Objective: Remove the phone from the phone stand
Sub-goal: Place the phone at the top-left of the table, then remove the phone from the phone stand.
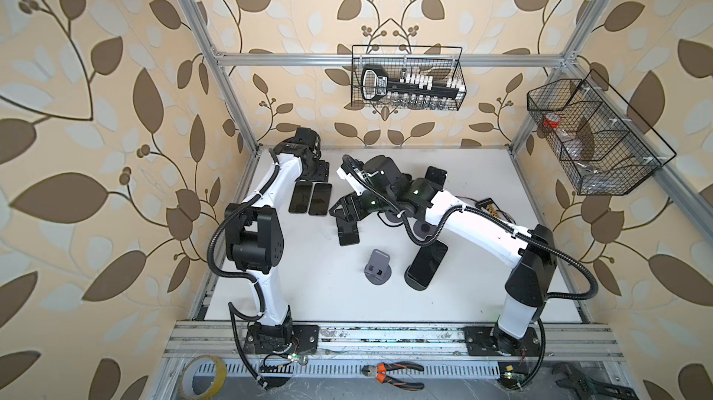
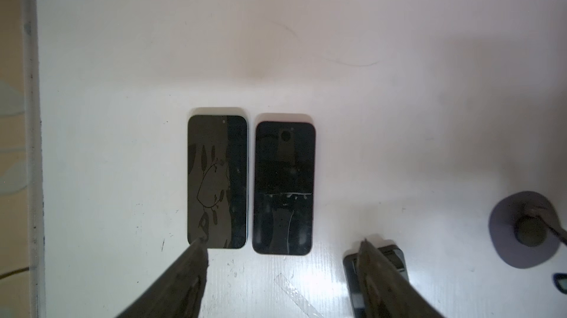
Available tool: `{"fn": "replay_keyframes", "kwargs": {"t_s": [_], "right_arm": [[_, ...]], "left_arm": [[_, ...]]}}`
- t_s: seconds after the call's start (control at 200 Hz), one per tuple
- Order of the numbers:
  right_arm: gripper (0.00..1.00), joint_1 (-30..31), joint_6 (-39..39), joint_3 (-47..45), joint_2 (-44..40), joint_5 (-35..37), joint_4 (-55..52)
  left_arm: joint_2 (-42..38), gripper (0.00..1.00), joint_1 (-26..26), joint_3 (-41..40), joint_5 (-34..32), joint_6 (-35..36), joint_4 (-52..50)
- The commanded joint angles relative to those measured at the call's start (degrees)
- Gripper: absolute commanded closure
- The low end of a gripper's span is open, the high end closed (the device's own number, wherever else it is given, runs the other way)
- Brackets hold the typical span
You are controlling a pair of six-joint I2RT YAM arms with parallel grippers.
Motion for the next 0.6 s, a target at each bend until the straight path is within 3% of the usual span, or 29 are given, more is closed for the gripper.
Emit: {"fn": "replay_keyframes", "kwargs": {"t_s": [0.0,0.595], "right_arm": [[0.32,1.65,1.35,0.97,-3.97,2.03,-0.31],[0.33,7.30,9.26,-9.61,-16.52,8.83,-0.42]], "left_arm": [[-5.07,0.23,-0.35,-1.14,3.01,-1.30,-1.40],[-19.70,0.23,-2.67,-8.54,4.97,-3.60,-4.46]]}}
